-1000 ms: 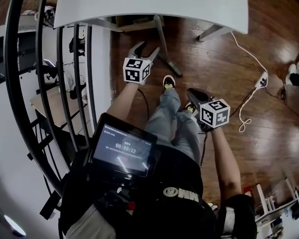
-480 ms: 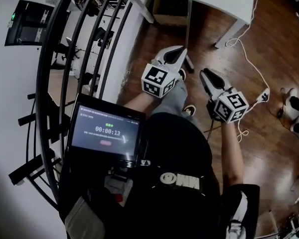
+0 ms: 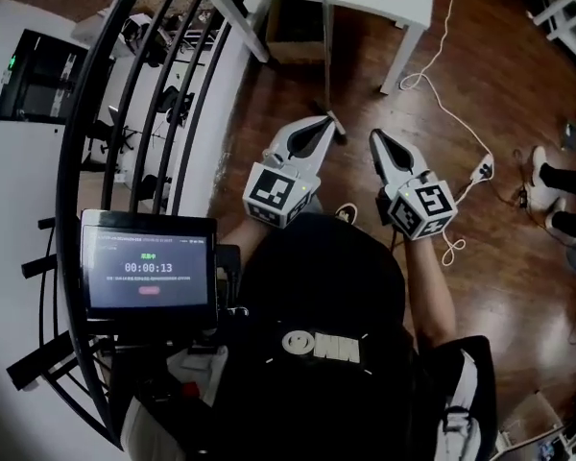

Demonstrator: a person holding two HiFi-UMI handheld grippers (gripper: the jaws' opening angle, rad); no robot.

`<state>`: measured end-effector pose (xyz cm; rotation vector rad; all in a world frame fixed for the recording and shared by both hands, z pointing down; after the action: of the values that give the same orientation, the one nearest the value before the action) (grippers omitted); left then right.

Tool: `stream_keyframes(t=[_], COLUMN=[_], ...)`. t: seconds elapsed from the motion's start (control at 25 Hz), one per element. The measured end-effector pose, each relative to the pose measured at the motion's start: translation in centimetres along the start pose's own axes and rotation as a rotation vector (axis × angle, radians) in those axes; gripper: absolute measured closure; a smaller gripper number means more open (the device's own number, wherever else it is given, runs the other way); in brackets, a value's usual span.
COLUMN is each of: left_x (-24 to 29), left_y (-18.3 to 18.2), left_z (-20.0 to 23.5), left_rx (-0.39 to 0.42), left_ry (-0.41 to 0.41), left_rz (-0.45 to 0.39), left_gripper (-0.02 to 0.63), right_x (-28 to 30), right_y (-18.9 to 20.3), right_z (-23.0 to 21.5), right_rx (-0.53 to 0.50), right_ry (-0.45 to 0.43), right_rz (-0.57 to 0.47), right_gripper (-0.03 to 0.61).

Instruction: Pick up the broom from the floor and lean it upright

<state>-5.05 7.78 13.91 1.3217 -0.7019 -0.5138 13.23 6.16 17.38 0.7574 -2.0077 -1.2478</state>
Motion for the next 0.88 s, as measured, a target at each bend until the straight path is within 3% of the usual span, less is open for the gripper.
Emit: stream_keyframes(t=[0.2,0.56,0.88], left_x=[-1.1,-0.3,-0.4], left_y=[-0.4,-1.0,-0.8], left_z=[-2.4,-2.1,-3.2], left_rx=[-0.005,0.001,-0.044], left_ry=[0.041,0.016,0.040], left_rz=[-0.037,-0.015,-0.022], left_gripper=[0.597,0.597,0.597], right_x=[-1.5,-0.7,-2.3], right_y=[-0.6,-1.0,-0.1], right_z=[2.3,2.5,2.7], right_rx=[-0.092,-0.130,-0.117], right_ry=[0.035,-0.021,0.002], right_rz=[-0.028,-0.027,-0.002], right_gripper=[0.575,0.575,0.575])
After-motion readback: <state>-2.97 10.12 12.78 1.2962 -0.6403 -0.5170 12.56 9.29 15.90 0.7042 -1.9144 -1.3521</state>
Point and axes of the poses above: the fingertips, and each gripper's own axes: x forward along the fingers, z to its left, y out of its underside, the point moved 8 cm from there along -x, backward along the fingers, and after that the axes turned 10 degrees about y, right-handed, at the moved point
